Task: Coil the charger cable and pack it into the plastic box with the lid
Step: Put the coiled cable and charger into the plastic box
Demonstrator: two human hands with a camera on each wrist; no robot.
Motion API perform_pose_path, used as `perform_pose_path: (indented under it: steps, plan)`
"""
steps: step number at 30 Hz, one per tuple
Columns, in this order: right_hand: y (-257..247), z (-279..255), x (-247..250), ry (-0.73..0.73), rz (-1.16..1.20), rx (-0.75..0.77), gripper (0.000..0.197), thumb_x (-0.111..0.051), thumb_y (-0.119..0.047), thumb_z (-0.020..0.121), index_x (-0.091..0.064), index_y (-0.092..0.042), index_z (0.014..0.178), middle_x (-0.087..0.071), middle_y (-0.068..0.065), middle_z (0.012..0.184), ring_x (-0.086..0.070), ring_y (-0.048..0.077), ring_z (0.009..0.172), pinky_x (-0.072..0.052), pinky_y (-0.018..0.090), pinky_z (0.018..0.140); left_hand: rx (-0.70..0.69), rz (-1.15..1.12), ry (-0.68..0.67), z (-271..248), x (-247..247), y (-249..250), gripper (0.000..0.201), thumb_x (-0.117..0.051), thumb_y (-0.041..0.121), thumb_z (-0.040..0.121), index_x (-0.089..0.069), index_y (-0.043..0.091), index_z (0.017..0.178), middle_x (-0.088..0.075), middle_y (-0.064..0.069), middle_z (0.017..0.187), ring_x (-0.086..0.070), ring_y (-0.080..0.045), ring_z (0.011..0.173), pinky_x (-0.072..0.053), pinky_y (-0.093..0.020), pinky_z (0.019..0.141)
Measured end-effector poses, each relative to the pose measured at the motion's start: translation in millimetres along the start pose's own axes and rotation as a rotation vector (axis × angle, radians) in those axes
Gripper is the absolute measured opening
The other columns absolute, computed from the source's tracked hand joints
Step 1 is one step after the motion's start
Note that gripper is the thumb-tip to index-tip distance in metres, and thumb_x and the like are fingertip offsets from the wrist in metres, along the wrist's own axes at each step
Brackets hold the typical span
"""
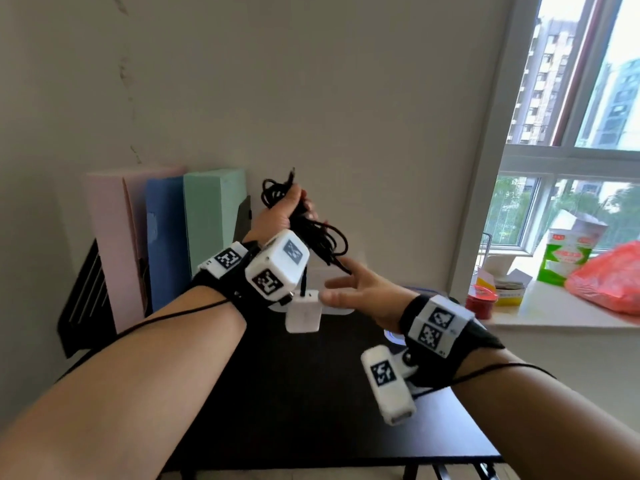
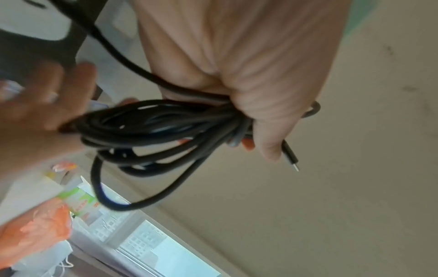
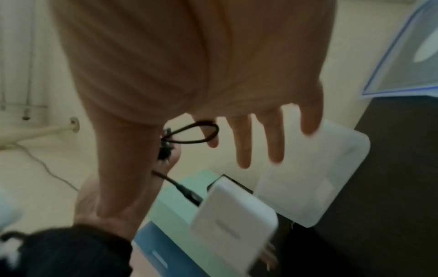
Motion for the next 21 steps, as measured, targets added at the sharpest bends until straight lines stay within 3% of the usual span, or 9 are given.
perform_pose_path:
  steps: [4, 7, 9, 12, 14, 16, 18, 19, 21]
  plan:
    - [3, 14, 8, -0.004, 0.3, -0.058, 0.054, -0.067, -0.017, 0.084, -0.041, -0.036, 0.127, -0.054, 0.005, 0.126, -0.057, 0.03, 0.113, -0.051, 0.056, 0.088, -0.048, -0.161, 0.084, 32, 7, 2, 0.029, -0.047, 0.032, 0.091, -0.051, 0.016, 0.067, -0.056, 0.006, 0.048, -0.051, -0.007, 0.04, -0.046, -0.027, 0.066]
    - [3, 35, 23, 0.084, 0.339, -0.027, 0.067, -0.069, -0.014, 0.082, -0.033, -0.033, 0.135, -0.051, 0.002, 0.132, -0.051, 0.024, 0.121, -0.046, 0.06, 0.093, -0.131, -0.248, 0.172, 54, 19, 1, 0.031, -0.05, 0.033, 0.091, -0.049, 0.017, 0.063, -0.056, 0.007, 0.044, -0.053, -0.005, 0.04, -0.044, -0.025, 0.066]
    - [8, 46, 21, 0.084, 0.297, -0.041, 0.074, -0.069, -0.011, 0.082, -0.027, -0.029, 0.141, -0.052, 0.003, 0.131, -0.054, 0.021, 0.113, -0.047, 0.057, 0.091, -0.198, -0.303, 0.203, 66, 27, 2, 0.034, -0.051, 0.031, 0.09, -0.051, 0.018, 0.059, -0.058, 0.008, 0.043, -0.055, -0.004, 0.041, -0.045, -0.025, 0.066]
    - [15, 67, 17, 0.049, 0.311, -0.062, 0.038, -0.063, -0.006, 0.086, -0.048, -0.02, 0.118, -0.056, 0.004, 0.103, -0.059, 0.021, 0.091, -0.054, 0.052, 0.082, -0.259, -0.388, 0.234, 86, 36, 3, 0.035, -0.058, 0.027, 0.087, -0.055, 0.018, 0.054, -0.059, 0.007, 0.044, -0.057, -0.007, 0.042, -0.05, -0.026, 0.063]
    - [14, 80, 28, 0.108, 0.344, -0.03, 0.027, -0.063, -0.006, 0.087, -0.049, -0.017, 0.108, -0.055, 0.007, 0.099, -0.059, 0.021, 0.082, -0.057, 0.039, 0.065, -0.23, -0.412, 0.251, 94, 39, 0, 0.035, -0.061, 0.028, 0.085, -0.058, 0.018, 0.052, -0.061, 0.007, 0.044, -0.059, -0.007, 0.044, -0.052, -0.026, 0.063]
    - [11, 95, 52, 0.235, 0.313, 0.026, 0.031, -0.065, -0.008, 0.086, -0.045, -0.013, 0.109, -0.054, 0.01, 0.1, -0.059, 0.02, 0.074, -0.052, 0.027, 0.049, -0.189, -0.338, 0.267, 102, 45, -5, 0.023, -0.059, 0.03, 0.086, -0.06, 0.02, 0.065, -0.063, 0.007, 0.051, -0.059, -0.008, 0.055, -0.05, -0.029, 0.071]
    - [8, 109, 72, 0.331, 0.215, 0.054, 0.035, -0.068, -0.012, 0.084, -0.044, -0.013, 0.11, -0.056, 0.014, 0.101, -0.059, 0.021, 0.069, -0.049, 0.023, 0.044, -0.106, -0.184, 0.331, 110, 57, -13, 0.013, -0.056, 0.034, 0.086, -0.063, 0.024, 0.091, -0.059, 0.005, 0.068, -0.053, -0.011, 0.066, -0.048, -0.031, 0.075]
    - [7, 116, 81, 0.362, 0.157, 0.057, 0.037, -0.07, -0.015, 0.083, -0.045, -0.014, 0.11, -0.058, 0.016, 0.103, -0.058, 0.021, 0.067, -0.048, 0.023, 0.044, -0.04, -0.073, 0.371, 114, 67, -19, 0.019, -0.055, 0.038, 0.085, -0.058, 0.026, 0.1, -0.053, 0.005, 0.073, -0.05, -0.011, 0.066, -0.048, -0.028, 0.069]
    - [7, 129, 93, 0.406, 0.051, 0.066, 0.037, -0.071, -0.018, 0.082, -0.048, -0.015, 0.111, -0.059, 0.017, 0.104, -0.057, 0.021, 0.062, -0.046, 0.023, 0.044, 0.088, 0.12, 0.443, 121, 92, -23, 0.024, -0.06, 0.046, 0.078, -0.051, 0.026, 0.084, -0.053, 0.005, 0.063, -0.051, -0.008, 0.053, -0.046, -0.018, 0.048]
Point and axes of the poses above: each hand's wrist, its own z-axis towards the middle knuckle, its own x-axis out of the back of the hand, y = z × x, the point moved 8 cm from there along z, towards the middle knuckle
